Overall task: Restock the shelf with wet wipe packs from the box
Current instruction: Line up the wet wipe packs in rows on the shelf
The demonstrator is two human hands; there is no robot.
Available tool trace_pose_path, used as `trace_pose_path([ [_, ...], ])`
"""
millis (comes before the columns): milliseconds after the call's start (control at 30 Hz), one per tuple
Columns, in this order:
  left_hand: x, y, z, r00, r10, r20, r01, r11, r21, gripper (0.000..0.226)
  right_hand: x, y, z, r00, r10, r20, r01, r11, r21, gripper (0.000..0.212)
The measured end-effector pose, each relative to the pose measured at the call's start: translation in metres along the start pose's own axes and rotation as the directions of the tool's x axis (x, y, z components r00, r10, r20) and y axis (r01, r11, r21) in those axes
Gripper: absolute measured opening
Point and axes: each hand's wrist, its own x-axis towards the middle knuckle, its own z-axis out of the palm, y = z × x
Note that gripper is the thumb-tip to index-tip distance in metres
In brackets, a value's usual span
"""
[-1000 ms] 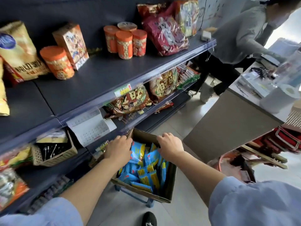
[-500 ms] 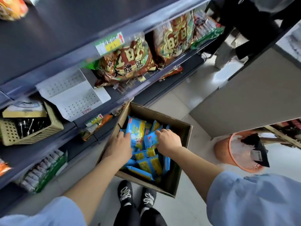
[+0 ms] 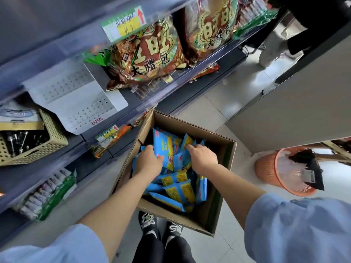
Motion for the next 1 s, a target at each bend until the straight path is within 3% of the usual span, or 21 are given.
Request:
trace_pose_path([
  [133,-0.009,0.008,-0.006,0.996,0.061,-0.058,-0.062,0.998,-0.014,0.014,0.002,-0.002,-0.001,0.978,-0.125,-0.169,0.087,0.972,-0.218,0.04],
  [300,-0.019,-0.001,-0.022,0.98,0.149,-0.129,-0.142,0.988,0.062,0.021,-0.007,0.0,0.009,0.942,-0.322,-0.093,0.278,0.905,-0.322,0.034],
  [400,-0.03,0.0,-0.035,0.965,0.212,-0.157,-0.199,0.976,0.089,0.027,-0.014,0.0,0.0,0.882,-0.451,-0.135,0.385,0.856,-0.345,0.029],
  [500,-0.045,0.004,-0.051,0.95,0.23,-0.21,-0.225,0.973,0.049,0.029,-0.027,-0.016,-0.024,0.85,-0.495,-0.181,0.443,0.857,-0.264,0.032],
  [733,-0.09,0.002,-0.122,0.892,0.2,-0.406,-0.217,0.976,0.006,0.014,-0.056,-0.055,-0.098,0.89,-0.441,-0.116,0.445,0.896,0.006,0.034],
  [900,-0.134,-0.007,-0.181,0.808,0.151,-0.569,-0.204,0.978,-0.031,0.01,-0.087,-0.098,-0.156,0.866,-0.498,-0.05,0.5,0.865,0.033,0.04],
  [1000,-0.165,-0.015,-0.218,0.733,0.131,-0.667,-0.217,0.975,-0.047,0.012,-0.107,-0.127,-0.186,0.819,-0.565,-0.102,0.57,0.821,0.035,0.028],
])
